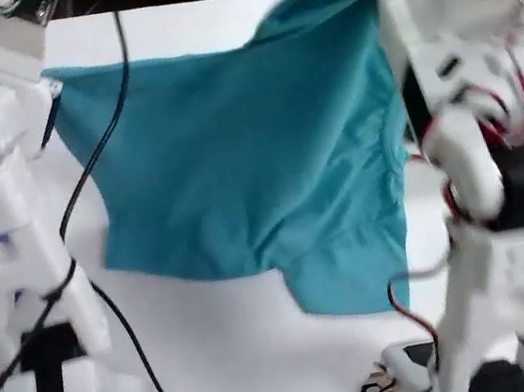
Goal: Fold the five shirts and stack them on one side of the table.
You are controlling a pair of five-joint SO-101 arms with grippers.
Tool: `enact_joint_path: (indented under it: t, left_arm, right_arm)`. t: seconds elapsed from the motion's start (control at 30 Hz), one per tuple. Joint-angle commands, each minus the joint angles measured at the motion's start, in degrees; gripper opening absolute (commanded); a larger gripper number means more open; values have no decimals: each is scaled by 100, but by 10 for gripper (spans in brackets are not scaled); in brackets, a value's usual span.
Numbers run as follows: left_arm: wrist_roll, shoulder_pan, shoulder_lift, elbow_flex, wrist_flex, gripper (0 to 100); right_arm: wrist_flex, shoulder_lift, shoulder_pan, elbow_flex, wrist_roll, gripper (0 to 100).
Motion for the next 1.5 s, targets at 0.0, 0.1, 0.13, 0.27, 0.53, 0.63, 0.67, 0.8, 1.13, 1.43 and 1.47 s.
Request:
enact_joint_path:
  t: [0.0, 0.1, 0.13, 0.27, 0.53, 0.63, 0.67, 0.8, 1.13, 1.43, 1.47]
  left_arm:
    - [26, -167, -1169, 1007, 79, 26]
    - [35, -141, -2066, 1851, -53, 26]
    - [53, -141, -2338, 2070, -167, 26]
    - [62, -141, -3253, 2730, -387, 26]
    - [70, -185, -4686, 2686, -35, 25]
    - [70, -273, -5204, 2668, 53, 25]
    - [70, -369, -5363, 2677, 53, 25]
    - [53, -712, -5732, 2686, 53, 25]
    - [44, -1029, -6215, 2695, 97, 25]
    - [70, -1029, -6444, 2703, 97, 25]
    - [70, -1029, -6426, 2738, 97, 25]
  right_arm:
    - [-13, -576, 435, -237, -62, 19]
    - [13, -743, 681, -220, -62, 19]
    - [22, -787, 716, -220, -53, 19]
    - [127, -1007, 690, -229, -53, 19]
    - [620, -1974, 374, -237, -62, 19]
    - [611, -2440, 330, -237, -62, 19]
    - [620, -2554, 330, -237, -53, 19]
    - [629, -2826, 321, -229, -53, 19]
    - [919, -3169, 127, -246, -70, 19]
    - [901, -3354, -119, -229, -70, 19]
    - [875, -3345, -119, -211, -70, 19]
